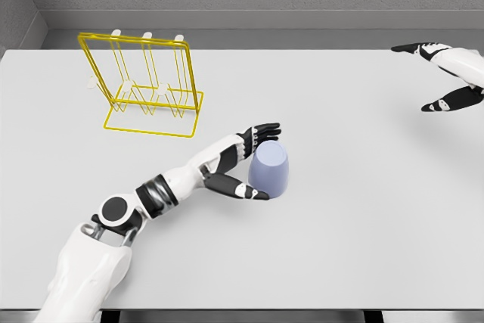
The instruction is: Place the cup on the cup holder with both arms
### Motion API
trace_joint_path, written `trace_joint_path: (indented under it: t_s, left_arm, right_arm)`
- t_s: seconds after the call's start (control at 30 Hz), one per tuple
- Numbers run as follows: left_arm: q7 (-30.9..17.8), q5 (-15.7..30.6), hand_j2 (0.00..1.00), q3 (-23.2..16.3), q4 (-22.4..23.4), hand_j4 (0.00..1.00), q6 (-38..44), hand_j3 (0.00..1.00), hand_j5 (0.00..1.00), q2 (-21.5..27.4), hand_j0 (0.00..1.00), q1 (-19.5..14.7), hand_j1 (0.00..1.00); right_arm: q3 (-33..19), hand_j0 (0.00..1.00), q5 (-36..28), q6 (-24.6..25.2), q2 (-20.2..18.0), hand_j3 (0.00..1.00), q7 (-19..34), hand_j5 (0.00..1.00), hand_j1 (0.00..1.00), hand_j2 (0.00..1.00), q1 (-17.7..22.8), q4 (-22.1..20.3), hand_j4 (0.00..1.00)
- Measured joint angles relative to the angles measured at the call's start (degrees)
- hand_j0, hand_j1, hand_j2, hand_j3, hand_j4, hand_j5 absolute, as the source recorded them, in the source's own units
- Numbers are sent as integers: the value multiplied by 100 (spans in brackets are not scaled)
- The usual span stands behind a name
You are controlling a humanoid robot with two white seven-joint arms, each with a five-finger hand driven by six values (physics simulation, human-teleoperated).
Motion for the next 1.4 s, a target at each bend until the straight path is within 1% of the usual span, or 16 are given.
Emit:
trace_joint_path:
  t_s: [0.37,0.53,0.7,0.73,0.83,0.9,1.07,1.13,1.17,1.27,1.4]
  left_arm:
    - [0,1,100,-29,120,100,-14,100,100,-32,100,-70,100]
    - [1,3,100,-75,121,100,-39,100,100,-74,100,-70,100]
    - [1,2,100,-84,124,100,-59,100,100,-122,100,-70,100]
    - [1,2,93,-85,123,93,-60,93,93,-126,93,-79,93]
    - [1,2,84,-86,120,84,-60,84,84,-134,84,-70,84]
    - [1,2,80,-86,121,80,-58,80,80,-136,80,-70,80]
    - [0,9,80,-75,135,80,-48,80,80,-140,80,-88,80]
    - [0,-19,72,-61,133,72,-48,72,72,-146,72,-88,72]
    - [-2,-27,70,-56,133,70,-47,70,70,-146,70,-88,70]
    - [-4,-40,60,-41,132,60,-45,60,60,-146,60,-88,60]
    - [-6,-48,52,-21,131,52,-42,52,52,-146,52,-88,52]
  right_arm:
    - [-7,100,0,0,37,100,-2,100,100,100,0,98,100]
    - [0,100,11,-1,48,100,-2,100,100,100,202,98,100]
    - [2,100,3,0,45,100,-6,100,100,100,211,103,100]
    - [4,100,5,0,45,100,-4,100,100,100,211,104,100]
    - [7,100,9,0,48,100,3,100,100,100,211,103,100]
    - [10,100,18,0,49,100,21,100,100,100,211,99,100]
    - [27,100,38,0,48,100,68,100,100,100,202,82,100]
    - [50,100,47,0,44,100,77,100,100,100,211,69,100]
    - [67,100,52,0,40,100,81,100,100,100,202,63,100]
    - [97,100,64,0,34,100,91,100,100,100,211,51,100]
    - [66,100,56,0,41,100,67,100,100,100,185,85,100]
